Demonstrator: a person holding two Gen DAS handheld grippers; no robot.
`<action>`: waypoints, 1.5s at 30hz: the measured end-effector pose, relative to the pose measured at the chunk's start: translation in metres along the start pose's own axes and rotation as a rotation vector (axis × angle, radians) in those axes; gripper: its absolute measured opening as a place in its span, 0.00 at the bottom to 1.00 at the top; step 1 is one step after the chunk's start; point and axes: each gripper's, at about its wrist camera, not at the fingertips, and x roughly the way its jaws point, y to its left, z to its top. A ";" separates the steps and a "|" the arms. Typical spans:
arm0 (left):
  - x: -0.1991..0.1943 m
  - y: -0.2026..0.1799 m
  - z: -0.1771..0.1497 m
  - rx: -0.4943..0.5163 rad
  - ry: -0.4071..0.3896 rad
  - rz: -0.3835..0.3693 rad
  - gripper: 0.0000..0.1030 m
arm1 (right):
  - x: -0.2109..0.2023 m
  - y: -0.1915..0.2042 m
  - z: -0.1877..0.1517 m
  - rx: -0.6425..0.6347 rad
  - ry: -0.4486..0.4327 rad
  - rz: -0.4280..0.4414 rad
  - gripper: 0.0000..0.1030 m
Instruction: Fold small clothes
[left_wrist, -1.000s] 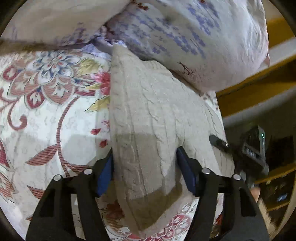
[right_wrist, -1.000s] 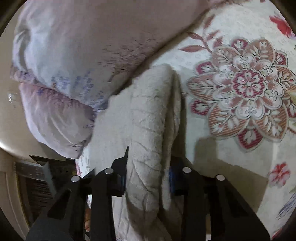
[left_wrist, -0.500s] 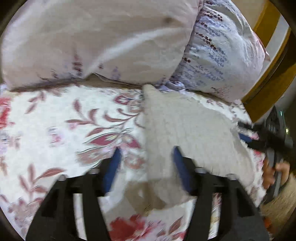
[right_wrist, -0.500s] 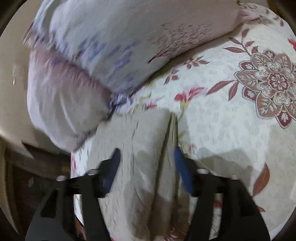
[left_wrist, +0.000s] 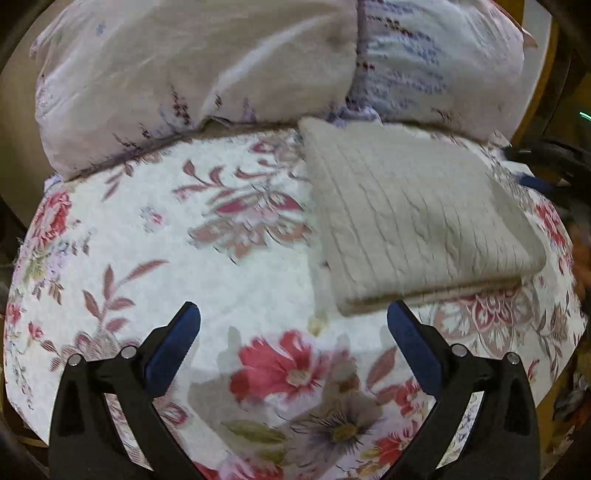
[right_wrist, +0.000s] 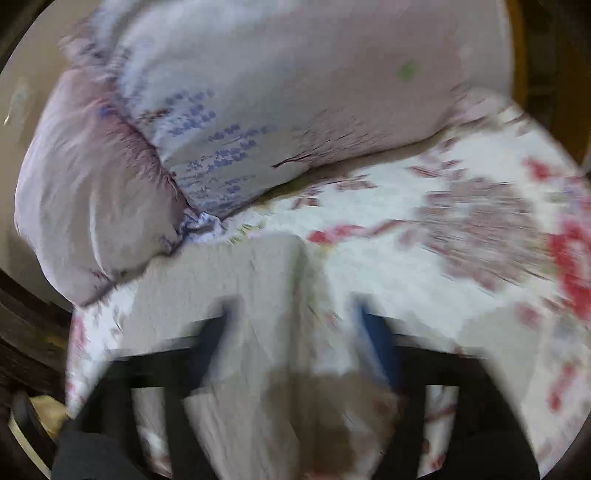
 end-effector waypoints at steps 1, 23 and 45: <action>0.003 -0.003 -0.003 0.003 0.011 -0.008 0.98 | -0.015 -0.003 -0.016 -0.016 -0.023 -0.001 0.89; 0.032 -0.017 -0.036 -0.027 0.082 0.050 0.98 | 0.007 0.046 -0.153 -0.276 0.096 -0.243 0.99; 0.030 -0.018 -0.040 -0.027 0.057 0.053 0.98 | 0.007 0.045 -0.155 -0.281 0.066 -0.241 0.99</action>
